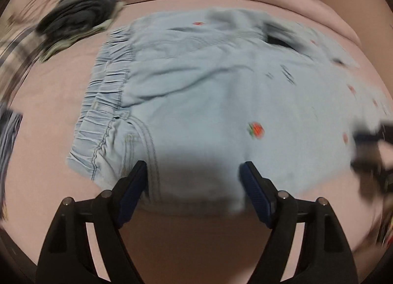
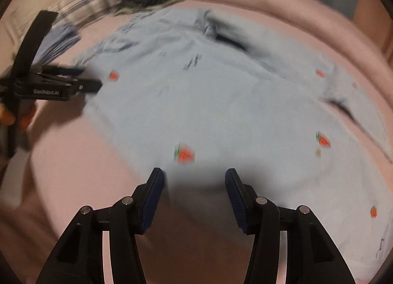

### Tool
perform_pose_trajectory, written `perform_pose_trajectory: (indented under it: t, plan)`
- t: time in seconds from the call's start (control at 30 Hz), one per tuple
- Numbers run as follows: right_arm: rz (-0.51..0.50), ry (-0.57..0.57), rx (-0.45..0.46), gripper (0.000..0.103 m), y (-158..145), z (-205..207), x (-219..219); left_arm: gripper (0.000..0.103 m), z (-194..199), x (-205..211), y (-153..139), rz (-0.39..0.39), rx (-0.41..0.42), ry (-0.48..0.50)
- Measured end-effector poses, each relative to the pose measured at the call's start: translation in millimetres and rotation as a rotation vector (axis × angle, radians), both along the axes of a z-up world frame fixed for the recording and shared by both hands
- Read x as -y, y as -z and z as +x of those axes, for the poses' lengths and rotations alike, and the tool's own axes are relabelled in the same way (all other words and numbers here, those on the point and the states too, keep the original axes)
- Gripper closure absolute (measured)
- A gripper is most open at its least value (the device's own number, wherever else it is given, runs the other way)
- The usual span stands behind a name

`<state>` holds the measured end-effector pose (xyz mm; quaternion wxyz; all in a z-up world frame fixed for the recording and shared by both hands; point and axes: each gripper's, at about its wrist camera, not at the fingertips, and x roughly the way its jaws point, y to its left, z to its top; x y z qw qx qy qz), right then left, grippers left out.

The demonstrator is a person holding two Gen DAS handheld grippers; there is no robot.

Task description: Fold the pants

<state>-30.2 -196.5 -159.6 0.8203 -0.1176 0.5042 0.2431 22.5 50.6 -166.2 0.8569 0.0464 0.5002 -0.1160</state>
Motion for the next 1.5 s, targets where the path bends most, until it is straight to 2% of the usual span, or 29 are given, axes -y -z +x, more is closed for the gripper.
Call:
perform_pose_trajectory:
  t: [0.07, 0.13, 0.27, 0.37, 0.47, 0.53, 0.6, 0.67, 0.73, 0.8, 0.87, 0.9, 0.93, 0.97, 1.0, 1.03, 1.07, 1.1, 1.17, 1.2, 1.27, 1.33, 1.4, 1.43, 1.47, 1.5]
  plan:
    - [0.026, -0.009, -0.051, 0.050, -4.8, 3.3, 9.8, 0.025, 5.3, -15.9, -8.8, -0.084, -0.019, 0.009]
    - [0.029, -0.005, -0.033, 0.050, -17.2, 18.7, 15.0, 0.025, 24.1, -32.5, -19.2, -0.125, -0.008, -0.034]
    - [0.075, 0.007, 0.085, 0.049, -43.3, 80.0, 20.7, 0.025, 84.5, -49.3, -36.3, -0.127, 0.071, -0.084]
    - [0.111, 0.023, 0.136, 0.046, -55.5, 139.4, 18.8, 0.025, 136.2, -57.4, -36.9, -0.121, 0.058, -0.097]
    - [0.059, -0.007, 0.162, 0.045, -59.0, 195.4, 5.1, 0.025, 188.4, -68.0, -37.2, -0.081, 0.060, -0.090]
    - [0.011, -0.027, 0.167, 0.045, -55.2, 230.3, -4.6, 0.025, 220.1, -74.7, -32.2, -0.130, 0.021, -0.083]
    - [-0.004, -0.026, 0.138, 0.045, -49.2, 259.9, -6.8, 0.025, 241.0, -82.2, -27.7, -0.159, -0.001, -0.079]
    - [0.002, -0.046, 0.111, 0.045, -41.5, 283.2, -8.0, 0.024, 256.3, -79.2, -20.8, -0.151, -0.027, -0.040]
    - [0.002, -0.086, 0.075, 0.039, -31.3, 300.1, -13.6, 0.022, 270.0, -75.6, -9.3, -0.121, -0.071, 0.022]
    - [-0.009, -0.138, 0.015, 0.026, -18.3, 310.0, -16.9, 0.018, 278.5, -72.2, 0.0, -0.100, -0.126, 0.069]
    - [-0.069, -0.172, -0.057, 0.025, 1.8, 320.4, -23.3, 0.017, 287.4, -69.9, 6.1, -0.052, -0.133, 0.094]
    - [-0.078, -0.181, -0.072, 0.024, 9.2, 319.9, -23.6, 0.018, 284.3, -68.7, 5.7, -0.054, -0.146, 0.094]
    - [-0.078, -0.189, -0.064, 0.025, 9.1, 319.9, -24.5, 0.027, 285.7, -67.9, 5.2, -0.054, -0.142, 0.094]
    - [-0.085, -0.193, -0.061, 0.034, 7.9, 317.1, -25.8, 0.034, 286.1, -65.8, 3.7, -0.046, -0.131, 0.104]
    - [-0.086, -0.201, -0.059, 0.058, 6.1, 313.5, -28.1, 0.049, 286.0, -64.4, 2.1, -0.046, -0.121, 0.109]
    - [-0.088, -0.229, -0.043, 0.072, 1.9, 307.0, -32.5, 0.063, 288.0, -63.6, 1.1, -0.068, -0.118, 0.111]
    - [-0.105, -0.244, -0.021, 0.088, -0.9, 303.1, -37.0, 0.069, 289.9, -62.3, -0.8, -0.093, -0.119, 0.110]
    - [-0.122, -0.257, -0.006, 0.092, -3.7, 301.9, -42.8, 0.074, 290.7, -59.6, -2.9, -0.092, -0.115, 0.108]
    - [-0.163, -0.274, 0.024, 0.093, -6.5, 301.9, -52.0, 0.078, 294.6, -53.0, -6.4, -0.067, -0.096, 0.099]
    - [-0.174, -0.261, 0.049, 0.094, -9.4, 302.4, -54.0, 0.080, 295.0, -51.0, -8.6, -0.063, -0.078, 0.092]
    - [-0.133, -0.190, 0.075, 0.094, -17.3, 311.6, -54.1, 0.085, 302.2, -53.7, -10.4, -0.059, -0.067, 0.054]
    - [-0.140, -0.152, 0.051, 0.094, -9.7, 315.3, -55.5, 0.076, 307.0, -58.5, -5.9, -0.092, -0.091, 0.019]
    - [-0.180, -0.163, 0.043, 0.093, -0.6, 311.4, -60.3, 0.075, 303.5, -55.1, -10.8, -0.082, -0.073, 0.039]
    - [-0.172, -0.168, 0.051, 0.092, -3.0, 307.5, -60.8, 0.066, 302.7, -53.3, -15.0, -0.072, -0.061, 0.050]
    - [-0.150, -0.171, 0.053, 0.086, -7.4, 305.7, -59.0, 0.055, 300.6, -50.9, -20.2, -0.072, -0.054, 0.066]
    - [-0.115, -0.172, 0.050, 0.073, -13.1, 304.4, -55.1, 0.028, 301.0, -51.6, -23.1, -0.078, -0.049, 0.075]
